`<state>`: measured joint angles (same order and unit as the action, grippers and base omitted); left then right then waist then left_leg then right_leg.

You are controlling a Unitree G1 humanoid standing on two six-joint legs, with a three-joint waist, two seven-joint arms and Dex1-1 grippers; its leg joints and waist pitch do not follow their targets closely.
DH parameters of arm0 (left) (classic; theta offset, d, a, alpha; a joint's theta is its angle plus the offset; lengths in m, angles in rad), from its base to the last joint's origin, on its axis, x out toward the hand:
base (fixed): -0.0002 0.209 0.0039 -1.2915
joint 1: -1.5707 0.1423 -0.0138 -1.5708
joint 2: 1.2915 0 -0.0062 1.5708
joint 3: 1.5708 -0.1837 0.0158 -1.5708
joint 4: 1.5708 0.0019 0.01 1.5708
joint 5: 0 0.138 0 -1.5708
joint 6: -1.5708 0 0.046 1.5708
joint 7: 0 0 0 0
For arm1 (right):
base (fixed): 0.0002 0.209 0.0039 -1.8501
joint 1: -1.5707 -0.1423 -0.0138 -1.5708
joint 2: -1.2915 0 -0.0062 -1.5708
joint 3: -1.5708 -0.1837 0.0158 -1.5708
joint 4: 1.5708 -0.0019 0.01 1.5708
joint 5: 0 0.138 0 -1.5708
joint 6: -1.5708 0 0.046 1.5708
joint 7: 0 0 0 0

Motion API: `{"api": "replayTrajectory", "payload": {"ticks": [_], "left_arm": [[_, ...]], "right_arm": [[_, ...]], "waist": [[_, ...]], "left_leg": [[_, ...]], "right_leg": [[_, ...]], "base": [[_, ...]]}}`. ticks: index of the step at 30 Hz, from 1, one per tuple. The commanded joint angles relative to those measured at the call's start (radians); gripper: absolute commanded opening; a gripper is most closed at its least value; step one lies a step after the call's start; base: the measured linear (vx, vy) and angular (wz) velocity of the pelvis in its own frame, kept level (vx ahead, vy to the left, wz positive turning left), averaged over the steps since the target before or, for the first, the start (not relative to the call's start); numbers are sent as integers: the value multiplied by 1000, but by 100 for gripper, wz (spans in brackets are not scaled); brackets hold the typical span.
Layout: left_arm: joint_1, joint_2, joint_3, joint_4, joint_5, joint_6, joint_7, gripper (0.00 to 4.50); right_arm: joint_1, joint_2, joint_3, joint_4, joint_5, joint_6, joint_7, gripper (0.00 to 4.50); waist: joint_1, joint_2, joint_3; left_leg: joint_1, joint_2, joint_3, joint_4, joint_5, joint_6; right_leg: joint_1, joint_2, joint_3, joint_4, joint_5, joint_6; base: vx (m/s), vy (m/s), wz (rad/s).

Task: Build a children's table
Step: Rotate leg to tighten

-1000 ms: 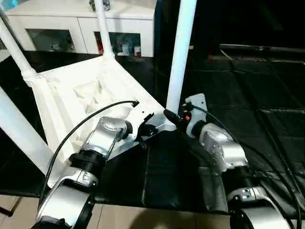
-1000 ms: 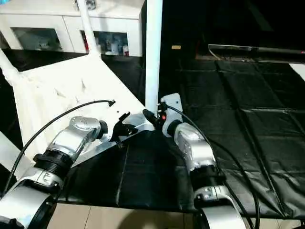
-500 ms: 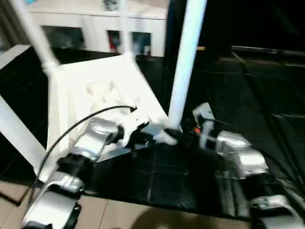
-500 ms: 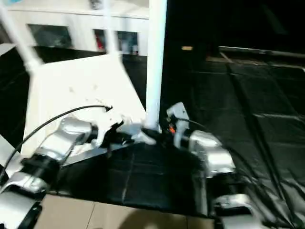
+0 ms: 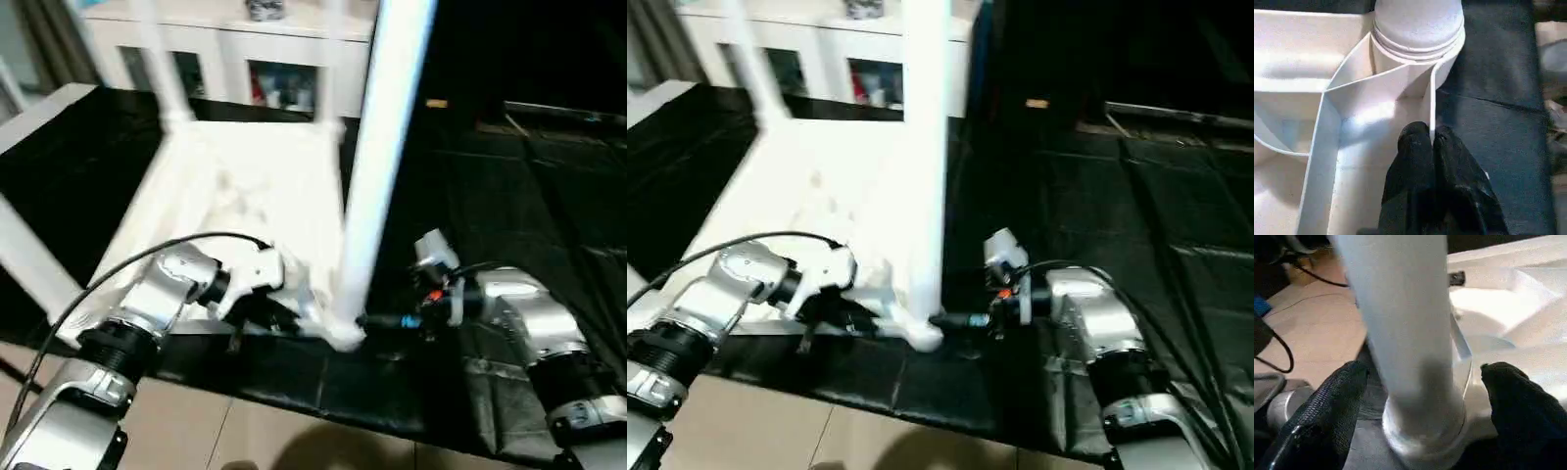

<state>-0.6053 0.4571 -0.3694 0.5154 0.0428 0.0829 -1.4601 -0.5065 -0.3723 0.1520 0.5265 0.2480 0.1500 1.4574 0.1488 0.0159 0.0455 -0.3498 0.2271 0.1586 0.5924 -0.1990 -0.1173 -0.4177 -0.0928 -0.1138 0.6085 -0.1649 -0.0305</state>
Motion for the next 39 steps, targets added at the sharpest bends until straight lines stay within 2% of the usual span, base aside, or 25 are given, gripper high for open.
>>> {"api": "replayTrajectory", "payload": {"ticks": [1, 3, 4, 8, 16, 19, 20, 25, 32, 33, 35, 38, 39], "left_arm": [[-4, 3, -40, -32, -7, -27, -58, 0], [-5, 5, -41, -33, -9, -32, -63, 0], [-5, 6, -42, -36, -10, -32, -66, 0], [-5, 8, -45, -42, -9, -38, -77, 0], [-1, 16, -58, -51, -10, -49, -87, 0], [0, 18, -61, -53, -10, -50, -85, 0], [0, 18, -62, -55, -10, -49, -85, 0], [2, 18, -62, -55, -9, -47, -85, 0], [-7, 9, -50, -33, -3, -37, -43, 0], [-9, 6, -47, -30, -3, -34, -37, 0], [-22, -20, -23, -14, -14, 14, 11, 0], [-34, -46, 2, -7, -30, 50, 50, 0], [-43, -61, 13, 2, -34, 66, 75, 0]], "right_arm": [[-19, 2, 10, 17, -3, -17, 22, 399], [-26, 6, 12, 28, 0, -19, 30, 399], [-27, 8, 14, 29, 0, -19, 32, 383], [-29, 15, 22, 36, 5, -8, 54, 366], [-29, 23, 32, 47, 17, 2, 81, 289], [-27, 26, 36, 43, 16, 8, 92, 275], [-26, 26, 38, 41, 15, 9, 95, 254], [-25, 26, 41, 40, 15, 14, 103, 217], [-15, 31, 48, 26, 20, 23, 102, 206], [-14, 32, 47, 24, 21, 24, 101, 206], [5, 42, 43, 0, 26, 45, 72, 205], [11, 54, 51, -3, -15, 62, -19, 205], [8, 72, 46, 6, -36, 68, -88, 204]], "waist": [[-8, -11, -65], [-6, -10, -65], [-5, -14, -66], [-6, -16, -66], [-6, -15, -71], [-7, -16, -70], [-6, -17, -69], [-6, -17, -68], [-6, -17, -69], [-6, -14, -69], [-5, -15, -68], [-6, -15, -64], [-8, -17, -63]], "left_leg": [[-3, 7, 16, -68, -148, 73], [1, 6, 17, -69, -163, 64], [2, 7, 18, -68, -155, 62], [-4, 6, 17, -68, -142, 64], [-5, 6, 18, -64, -108, 75], [-4, 6, 19, -65, -116, 75], [-3, 6, 20, -65, -122, 73], [-3, 6, 20, -66, -129, 64], [-3, 6, 20, -65, -120, 67], [-3, 5, 20, -65, -124, 66], [-1, 5, 21, -65, -126, 62], [1, 3, 21, -67, -148, 53], [-2, 2, 20, -68, -158, 45]], "right_leg": [[66, -50, 52, -65, -233, -203], [63, -52, 54, -72, -284, -183], [63, -52, 56, -70, -279, -182], [66, -51, 56, -66, -270, -175], [67, -48, 58, -53, -171, -212], [67, -49, 59, -55, -181, -212], [65, -49, 59, -57, -193, -209], [66, -50, 60, -59, -221, -196], [66, -49, 60, -56, -194, -204], [66, -49, 61, -58, -199, -203], [65, -47, 61, -58, -198, -203], [63, -46, 62, -64, -246, -193], [66, -48, 62, -67, -282, -176]], "base": [[0, 0, 0], [0, 0, 0], [0, 0, 0], [0, 0, 0], [0, 0, 0], [0, 0, 0], [0, 0, 0], [0, 0, 0], [0, 0, 0], [0, 0, 0], [0, 0, 0], [0, 0, 0], [0, 0, 0]]}}
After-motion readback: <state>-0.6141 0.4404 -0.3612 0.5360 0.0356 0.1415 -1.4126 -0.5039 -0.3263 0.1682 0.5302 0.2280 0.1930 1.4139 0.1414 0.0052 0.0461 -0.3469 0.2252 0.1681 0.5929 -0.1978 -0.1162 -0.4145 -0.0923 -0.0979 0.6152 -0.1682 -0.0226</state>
